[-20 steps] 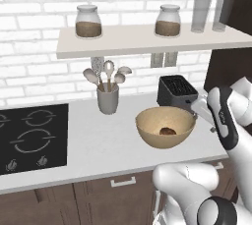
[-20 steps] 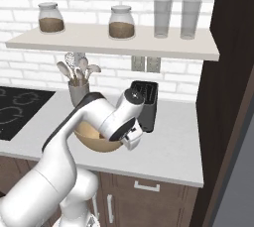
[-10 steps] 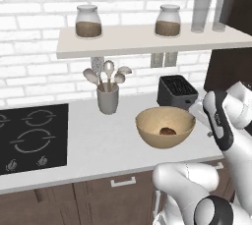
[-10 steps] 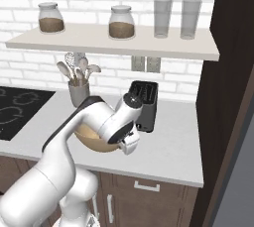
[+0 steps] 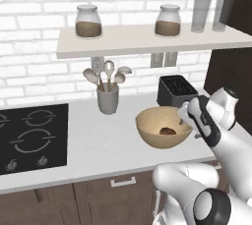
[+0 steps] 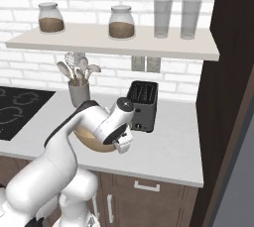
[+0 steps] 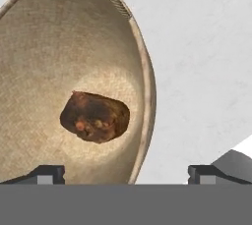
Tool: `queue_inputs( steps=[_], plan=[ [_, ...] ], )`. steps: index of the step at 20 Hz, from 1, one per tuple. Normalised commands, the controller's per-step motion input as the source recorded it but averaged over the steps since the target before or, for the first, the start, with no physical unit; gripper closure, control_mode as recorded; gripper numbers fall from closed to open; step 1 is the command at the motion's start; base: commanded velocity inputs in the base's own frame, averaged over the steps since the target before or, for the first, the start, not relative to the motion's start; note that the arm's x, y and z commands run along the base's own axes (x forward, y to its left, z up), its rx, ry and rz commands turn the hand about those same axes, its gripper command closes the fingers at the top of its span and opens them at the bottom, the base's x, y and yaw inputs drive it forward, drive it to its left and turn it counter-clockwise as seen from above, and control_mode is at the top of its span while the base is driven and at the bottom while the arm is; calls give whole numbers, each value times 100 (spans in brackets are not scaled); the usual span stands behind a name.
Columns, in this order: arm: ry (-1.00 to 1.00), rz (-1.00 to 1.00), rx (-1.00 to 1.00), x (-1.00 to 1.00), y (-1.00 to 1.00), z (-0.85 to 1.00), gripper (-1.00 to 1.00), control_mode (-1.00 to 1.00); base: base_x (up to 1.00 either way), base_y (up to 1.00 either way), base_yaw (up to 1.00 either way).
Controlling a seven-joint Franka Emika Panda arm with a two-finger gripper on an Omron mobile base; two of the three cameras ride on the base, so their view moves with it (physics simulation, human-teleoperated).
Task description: Open the cabinet, pick up the bread from the cabinet and place it in the basket. Then move the basket to the dining counter.
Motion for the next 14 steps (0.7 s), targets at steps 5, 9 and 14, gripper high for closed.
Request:
queue_inputs(
  steps=[5, 9, 14],
  plan=[
    [4, 0, 0, 6, -1, -10, -100, -100, 0, 0, 0],
    [3, 0, 0, 24, 0, -24, -100, -100, 0, 0, 0],
    [0, 0, 0, 15, 0, -28, -100, -100, 0, 0, 0]
  ],
)
